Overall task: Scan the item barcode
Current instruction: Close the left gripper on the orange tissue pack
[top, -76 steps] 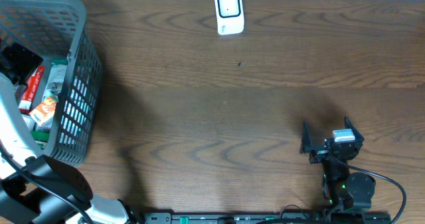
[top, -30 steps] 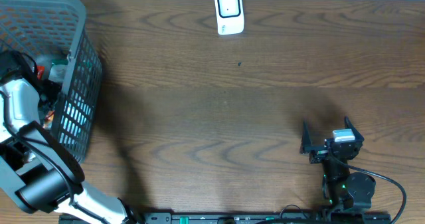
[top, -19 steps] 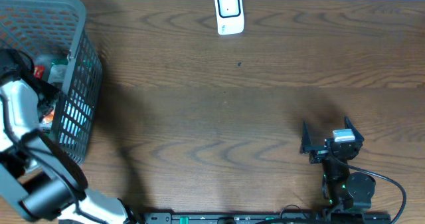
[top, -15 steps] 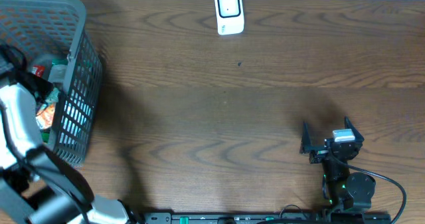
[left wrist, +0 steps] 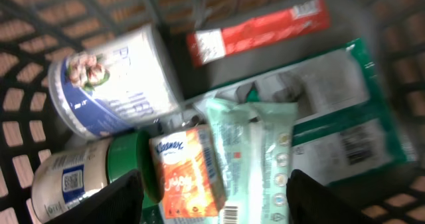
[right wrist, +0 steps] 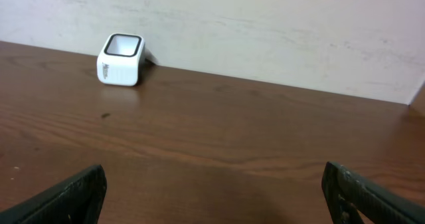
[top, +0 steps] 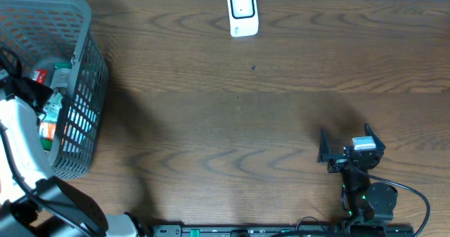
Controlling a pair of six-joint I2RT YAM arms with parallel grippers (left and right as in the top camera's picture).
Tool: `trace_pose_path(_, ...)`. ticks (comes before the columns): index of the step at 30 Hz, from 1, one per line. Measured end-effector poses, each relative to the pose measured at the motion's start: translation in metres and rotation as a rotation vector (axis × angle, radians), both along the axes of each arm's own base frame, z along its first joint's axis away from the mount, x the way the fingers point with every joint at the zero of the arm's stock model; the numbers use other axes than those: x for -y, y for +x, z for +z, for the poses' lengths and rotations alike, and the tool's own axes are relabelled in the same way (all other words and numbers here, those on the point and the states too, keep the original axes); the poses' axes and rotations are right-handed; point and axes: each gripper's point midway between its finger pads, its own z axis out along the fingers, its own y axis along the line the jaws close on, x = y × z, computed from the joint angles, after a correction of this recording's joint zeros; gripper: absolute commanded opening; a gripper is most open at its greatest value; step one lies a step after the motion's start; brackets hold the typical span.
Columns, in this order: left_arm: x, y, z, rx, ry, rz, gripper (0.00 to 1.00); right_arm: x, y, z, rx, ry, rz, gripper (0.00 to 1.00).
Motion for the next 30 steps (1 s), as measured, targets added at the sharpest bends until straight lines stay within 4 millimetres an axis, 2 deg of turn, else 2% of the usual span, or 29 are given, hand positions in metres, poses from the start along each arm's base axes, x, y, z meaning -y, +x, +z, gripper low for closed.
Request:
trace_pose_path(6,0.004,-0.01,-0.056,-0.146,-0.09,0.015,0.64,0.0,0.0,-0.001,-0.003,0.0,0.0,0.99)
trace_pose_path(10,0.008,-0.015,-0.082,-0.202,-0.138,0.036,0.59,0.0,0.0,-0.001,-0.004,0.0,0.0,0.99)
trace_pose_path(18,0.005,-0.011,-0.09,-0.175,-0.139,0.079,0.51,0.0,0.0,-0.001,-0.004,0.0,0.0,0.99)
trace_pose_path(24,0.009,-0.018,-0.107,-0.181,-0.141,0.09,0.5,0.0,0.0,-0.001,-0.004,0.0,0.0,0.99)
trace_pose_path(25,0.008,-0.018,-0.108,-0.181,-0.139,0.093,0.47,0.0,0.0,-0.001,-0.004,0.0,0.0,0.99)
trace_pose_path(29,0.007,-0.018,-0.108,-0.177,-0.132,0.103,0.14,0.0,0.0,-0.001,-0.004,0.0,0.0,0.99)
trace_pose_path(30,0.007,-0.018,-0.108,-0.177,-0.13,0.1,0.1,0.0,0.0,-0.001,-0.004,0.0,0.0,0.99)
